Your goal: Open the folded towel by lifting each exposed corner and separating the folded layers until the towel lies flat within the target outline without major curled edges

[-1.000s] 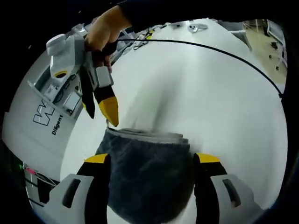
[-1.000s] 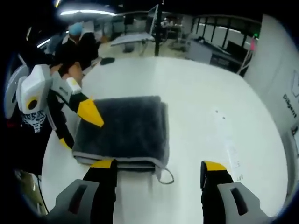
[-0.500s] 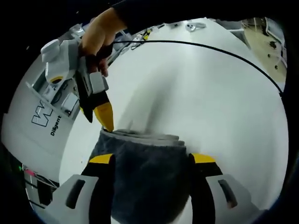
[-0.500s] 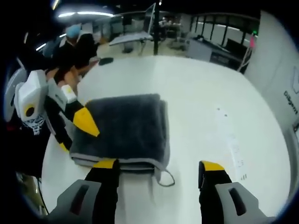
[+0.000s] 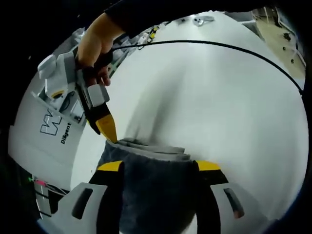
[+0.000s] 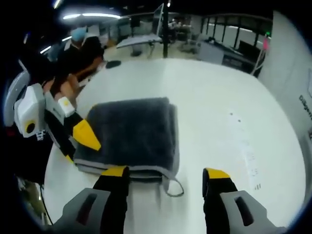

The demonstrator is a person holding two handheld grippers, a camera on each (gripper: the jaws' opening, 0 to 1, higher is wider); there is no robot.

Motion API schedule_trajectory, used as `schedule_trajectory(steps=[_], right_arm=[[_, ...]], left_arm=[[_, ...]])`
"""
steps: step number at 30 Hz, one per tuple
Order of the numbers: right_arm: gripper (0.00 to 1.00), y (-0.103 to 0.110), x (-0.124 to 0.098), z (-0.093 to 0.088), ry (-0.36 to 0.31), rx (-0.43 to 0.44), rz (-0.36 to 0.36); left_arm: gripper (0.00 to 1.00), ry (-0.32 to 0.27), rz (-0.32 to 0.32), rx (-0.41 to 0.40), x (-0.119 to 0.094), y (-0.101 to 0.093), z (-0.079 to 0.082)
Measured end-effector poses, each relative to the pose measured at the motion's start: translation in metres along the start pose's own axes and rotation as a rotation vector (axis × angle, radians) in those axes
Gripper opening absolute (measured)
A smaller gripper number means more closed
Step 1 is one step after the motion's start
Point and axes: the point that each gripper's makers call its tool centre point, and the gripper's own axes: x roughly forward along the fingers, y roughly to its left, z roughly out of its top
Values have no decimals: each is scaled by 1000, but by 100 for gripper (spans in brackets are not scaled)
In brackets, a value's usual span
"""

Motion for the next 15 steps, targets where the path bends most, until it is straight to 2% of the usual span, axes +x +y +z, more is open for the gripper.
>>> schedule_trajectory(steps=[7,15], right_arm=[[58,-1,0,-1,-1,-1,1],[50,0,2,-2,3,1,16]], left_arm=[[53,4,6,6,2,3,0],[50,3,1,4,3,2,1]])
